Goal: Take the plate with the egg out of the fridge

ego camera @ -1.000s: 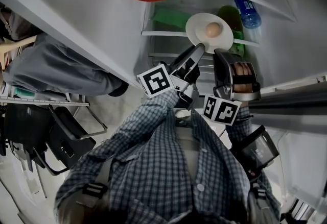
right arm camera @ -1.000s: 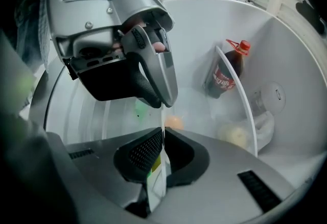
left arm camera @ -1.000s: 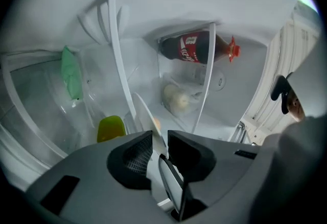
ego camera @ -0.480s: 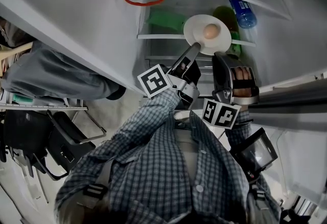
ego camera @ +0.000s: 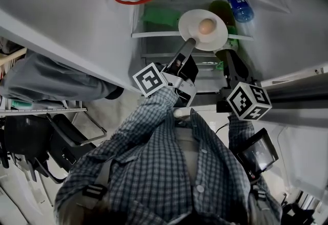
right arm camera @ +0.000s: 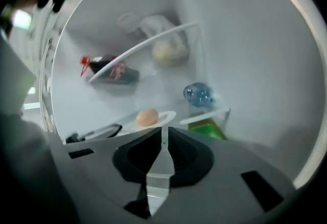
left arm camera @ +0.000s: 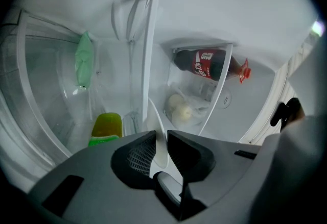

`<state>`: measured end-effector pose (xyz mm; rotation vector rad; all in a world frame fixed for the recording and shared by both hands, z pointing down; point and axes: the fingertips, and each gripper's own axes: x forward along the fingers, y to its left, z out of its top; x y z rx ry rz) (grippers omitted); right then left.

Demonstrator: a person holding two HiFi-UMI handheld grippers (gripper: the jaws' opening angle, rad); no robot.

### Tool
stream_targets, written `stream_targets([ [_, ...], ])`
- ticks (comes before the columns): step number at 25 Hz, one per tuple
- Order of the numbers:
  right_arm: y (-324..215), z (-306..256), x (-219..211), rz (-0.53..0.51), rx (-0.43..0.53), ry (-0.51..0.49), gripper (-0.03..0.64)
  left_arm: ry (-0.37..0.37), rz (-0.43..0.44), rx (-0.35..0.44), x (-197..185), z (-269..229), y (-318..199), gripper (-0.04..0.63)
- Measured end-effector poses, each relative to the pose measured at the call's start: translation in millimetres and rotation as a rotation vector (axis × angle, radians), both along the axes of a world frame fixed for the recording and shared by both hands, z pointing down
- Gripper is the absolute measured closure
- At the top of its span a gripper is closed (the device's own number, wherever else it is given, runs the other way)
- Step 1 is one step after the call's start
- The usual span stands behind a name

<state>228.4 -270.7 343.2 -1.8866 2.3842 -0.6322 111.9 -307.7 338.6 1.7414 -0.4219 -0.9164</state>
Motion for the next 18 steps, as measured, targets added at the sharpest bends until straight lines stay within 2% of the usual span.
stream_targets([
  [2, -3, 0, 0, -0.004, -0.021, -0.308, 0.578, 0.005, 0.001, -0.002, 0, 0, 0, 0.52],
  [3, -5, -1, 0, -0.006, -0.025, -0.425, 0.556, 0.005, 0.002, -0.003, 0, 0, 1, 0.52],
  [6, -10, -1, 3, 0.0, -0.025, -0.608, 0.529, 0.002, 0.005, 0.0, 0, 0, 2, 0.52],
  [10, -19, -7, 0, -0.021, 0.001, -0.714, 0.529, 0.0, 0.005, 0.004, -2, -1, 2, 0.52],
  [15, -28, -5, -5, -0.038, 0.001, -0.759, 0.529, 0.008, 0.009, 0.003, -4, -1, 4, 0.522],
  [18, -31, -5, -5, -0.044, 0.012, -0.735, 0.529, 0.008, 0.014, 0.012, -5, -1, 4, 0.522],
])
